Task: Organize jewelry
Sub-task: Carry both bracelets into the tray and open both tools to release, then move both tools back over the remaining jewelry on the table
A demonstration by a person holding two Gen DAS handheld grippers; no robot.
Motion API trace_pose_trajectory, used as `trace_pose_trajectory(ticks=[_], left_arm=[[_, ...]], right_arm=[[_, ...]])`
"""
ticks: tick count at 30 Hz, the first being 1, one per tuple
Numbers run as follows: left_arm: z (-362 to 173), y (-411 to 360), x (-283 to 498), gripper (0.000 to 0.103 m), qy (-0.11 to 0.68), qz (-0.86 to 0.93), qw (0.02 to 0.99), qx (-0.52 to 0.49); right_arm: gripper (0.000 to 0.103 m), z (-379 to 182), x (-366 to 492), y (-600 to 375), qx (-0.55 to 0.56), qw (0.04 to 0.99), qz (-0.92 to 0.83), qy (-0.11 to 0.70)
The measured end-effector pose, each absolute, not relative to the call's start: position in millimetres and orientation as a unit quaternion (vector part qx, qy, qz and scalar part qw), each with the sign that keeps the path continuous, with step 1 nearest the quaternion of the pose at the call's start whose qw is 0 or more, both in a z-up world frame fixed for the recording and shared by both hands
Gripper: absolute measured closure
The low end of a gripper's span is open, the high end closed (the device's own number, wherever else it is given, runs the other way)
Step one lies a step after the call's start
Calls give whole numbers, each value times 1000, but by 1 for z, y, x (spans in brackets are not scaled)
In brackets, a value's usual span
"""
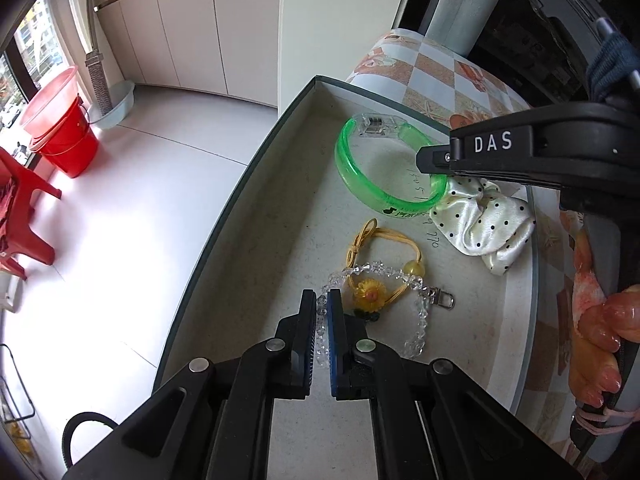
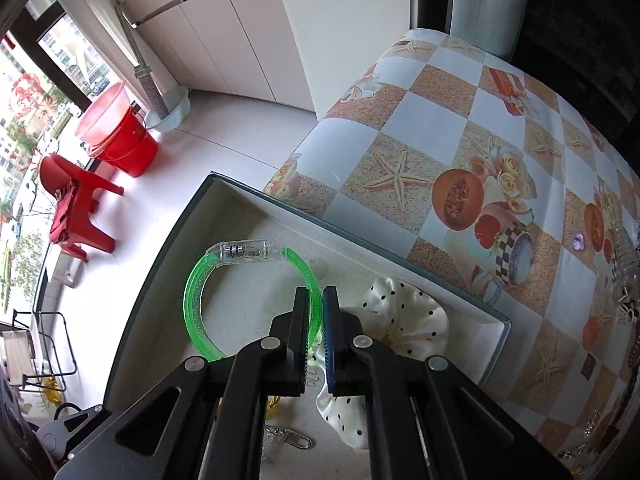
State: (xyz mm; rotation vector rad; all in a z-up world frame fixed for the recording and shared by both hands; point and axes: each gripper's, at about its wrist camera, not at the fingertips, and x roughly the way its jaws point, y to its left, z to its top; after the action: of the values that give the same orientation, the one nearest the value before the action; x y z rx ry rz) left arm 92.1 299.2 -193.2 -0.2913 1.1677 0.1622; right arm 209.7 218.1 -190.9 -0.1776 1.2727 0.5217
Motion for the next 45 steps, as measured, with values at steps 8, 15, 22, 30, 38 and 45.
trace_pose_trajectory(ticks=[8, 15, 22, 30, 38, 45], left_arm=[[-195, 293, 88, 95, 557, 90, 818, -110], [-186, 290, 86, 95, 552, 98, 821, -103], [-184, 283, 86, 94, 555, 94, 820, -101], [-168, 275, 76, 0, 538, 109, 831, -93], [-155, 259, 67, 0, 544, 114, 828, -72], [-137, 225, 62, 0, 548, 93, 830, -42]], right_arm=[[95, -207, 213, 221, -84, 761, 235, 599], [81, -201, 214, 216, -61, 749, 247, 611], [55, -168, 209, 198, -16, 757, 272, 594], [51, -132, 202, 149, 37, 772, 263, 577], [33, -129, 173, 100, 66, 772, 239, 586], [19, -135, 142, 52, 84, 767, 220, 597]])
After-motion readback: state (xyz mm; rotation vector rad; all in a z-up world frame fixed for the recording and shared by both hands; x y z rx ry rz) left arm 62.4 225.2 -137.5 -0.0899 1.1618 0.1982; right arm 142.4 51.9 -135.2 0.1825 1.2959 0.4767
